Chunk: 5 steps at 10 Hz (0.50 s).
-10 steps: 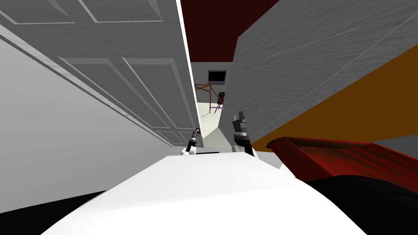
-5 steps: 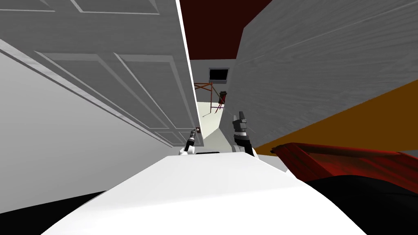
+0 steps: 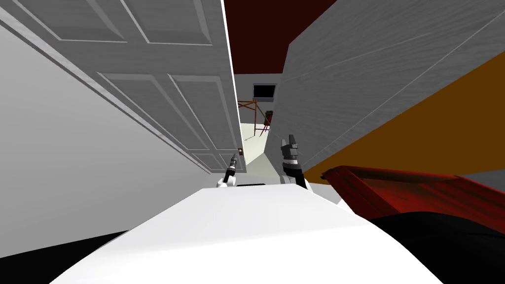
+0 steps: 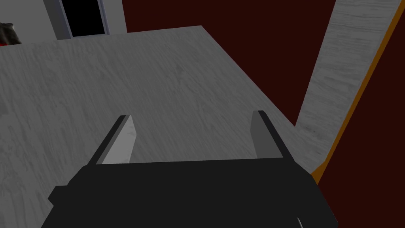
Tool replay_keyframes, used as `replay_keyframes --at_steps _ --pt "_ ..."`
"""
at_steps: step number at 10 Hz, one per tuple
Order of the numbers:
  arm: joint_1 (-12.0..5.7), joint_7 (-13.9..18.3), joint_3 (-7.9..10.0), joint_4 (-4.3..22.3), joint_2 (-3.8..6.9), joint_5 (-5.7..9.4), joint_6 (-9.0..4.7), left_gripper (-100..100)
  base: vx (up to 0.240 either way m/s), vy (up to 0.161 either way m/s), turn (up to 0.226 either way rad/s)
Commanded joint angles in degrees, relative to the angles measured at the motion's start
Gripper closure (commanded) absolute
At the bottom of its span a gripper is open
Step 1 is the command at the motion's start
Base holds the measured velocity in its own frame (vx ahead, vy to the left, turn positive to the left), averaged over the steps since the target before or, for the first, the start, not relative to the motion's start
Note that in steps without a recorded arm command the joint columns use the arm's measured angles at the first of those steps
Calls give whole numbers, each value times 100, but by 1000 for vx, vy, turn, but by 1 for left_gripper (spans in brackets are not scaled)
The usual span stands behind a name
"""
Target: Push the door open
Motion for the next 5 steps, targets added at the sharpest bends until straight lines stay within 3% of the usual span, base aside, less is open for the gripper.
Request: replay_keyframes --at_steps 1,3,4,5 --pt "3 20 -15 -21 -61 4 16 -100 -229 -45 22" --pt "1 44 -35 -43 -225 10 33 -100 -215 -18 25" --pt "-56 43 -22 103 -176 13 -49 -100 -84 -7 -1" --pt "-59 40 -7 122 -63 23 -79 -100 98 -28 -33"
